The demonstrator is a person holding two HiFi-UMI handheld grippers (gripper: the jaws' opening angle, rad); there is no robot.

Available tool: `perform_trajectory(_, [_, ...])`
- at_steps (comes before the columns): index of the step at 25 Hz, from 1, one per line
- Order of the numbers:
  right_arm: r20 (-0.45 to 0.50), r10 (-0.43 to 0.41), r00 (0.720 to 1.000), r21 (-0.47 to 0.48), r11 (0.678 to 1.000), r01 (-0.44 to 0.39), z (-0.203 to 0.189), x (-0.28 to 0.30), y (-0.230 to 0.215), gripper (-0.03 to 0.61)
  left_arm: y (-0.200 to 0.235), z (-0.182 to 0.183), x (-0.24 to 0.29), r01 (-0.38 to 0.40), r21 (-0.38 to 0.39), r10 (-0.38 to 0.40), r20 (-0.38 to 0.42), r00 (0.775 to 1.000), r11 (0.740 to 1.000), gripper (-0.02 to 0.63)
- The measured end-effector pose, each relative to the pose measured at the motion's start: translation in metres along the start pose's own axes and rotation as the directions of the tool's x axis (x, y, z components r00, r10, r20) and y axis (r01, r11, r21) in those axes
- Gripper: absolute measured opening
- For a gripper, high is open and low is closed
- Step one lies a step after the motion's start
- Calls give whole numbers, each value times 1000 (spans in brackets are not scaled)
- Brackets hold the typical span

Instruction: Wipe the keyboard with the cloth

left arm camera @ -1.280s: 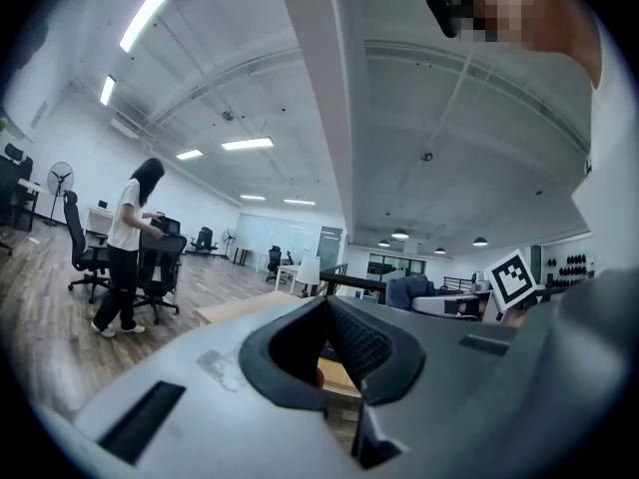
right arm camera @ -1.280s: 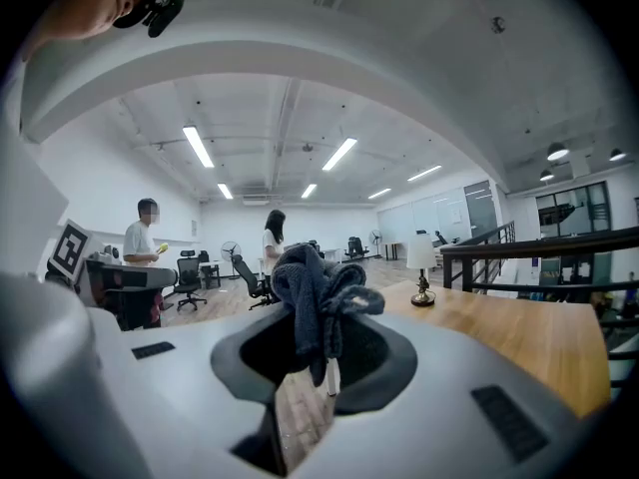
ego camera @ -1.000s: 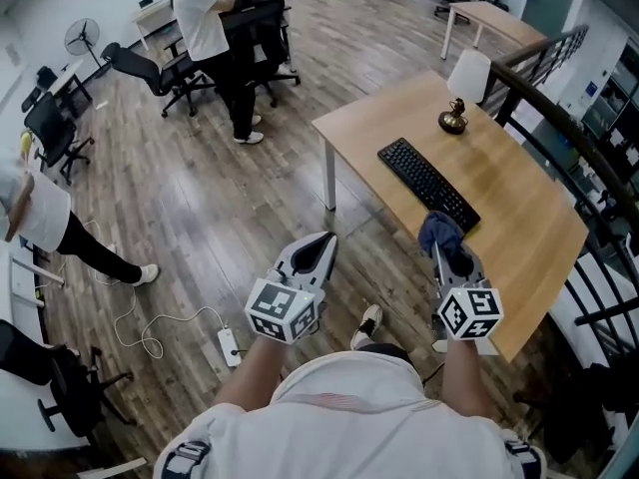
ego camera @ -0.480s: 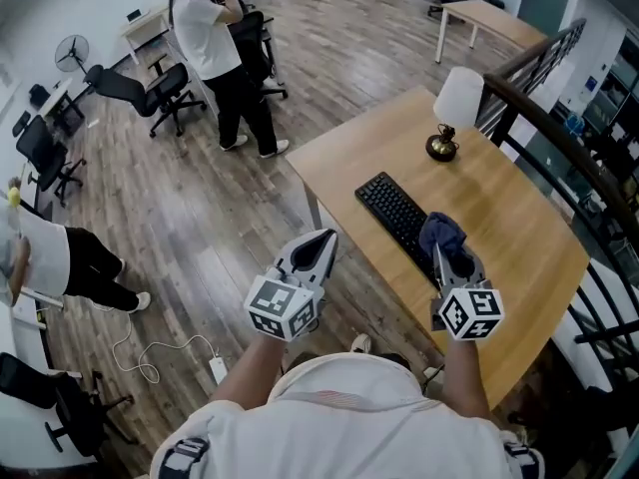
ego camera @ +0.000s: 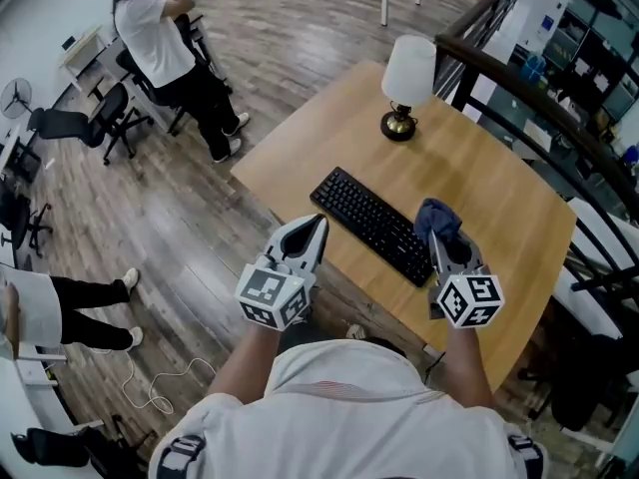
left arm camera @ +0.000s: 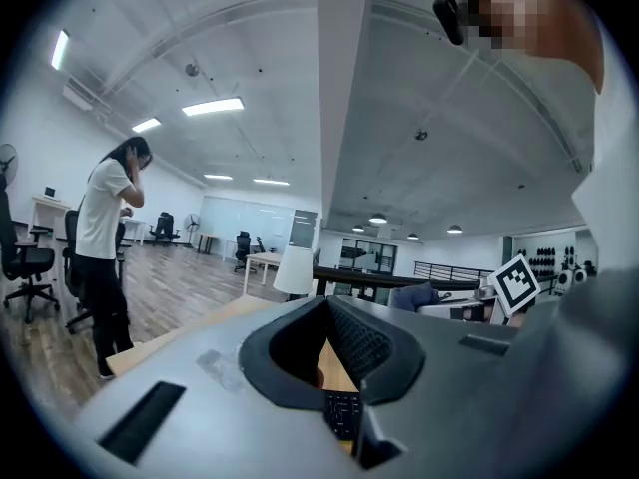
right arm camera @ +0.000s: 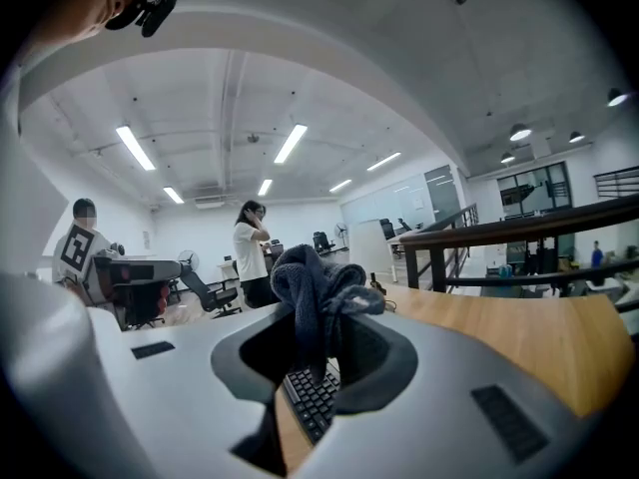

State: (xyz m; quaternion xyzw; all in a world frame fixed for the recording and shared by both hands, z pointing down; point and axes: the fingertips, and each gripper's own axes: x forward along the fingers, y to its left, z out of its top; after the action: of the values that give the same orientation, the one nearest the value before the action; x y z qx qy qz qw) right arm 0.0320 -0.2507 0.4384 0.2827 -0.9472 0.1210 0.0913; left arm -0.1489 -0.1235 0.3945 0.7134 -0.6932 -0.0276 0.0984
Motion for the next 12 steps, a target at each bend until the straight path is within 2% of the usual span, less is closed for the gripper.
perform_trajectory(5, [-9,-103,995,23,994,103,1,18,-13,132,20,0,50,124,-9,-124,-22,992,992,15])
perform_trajectory(12, [-70,-231,971,89,968,236,-8,71,4,132,84,10,96,276,6,-275,-52,960,961,15])
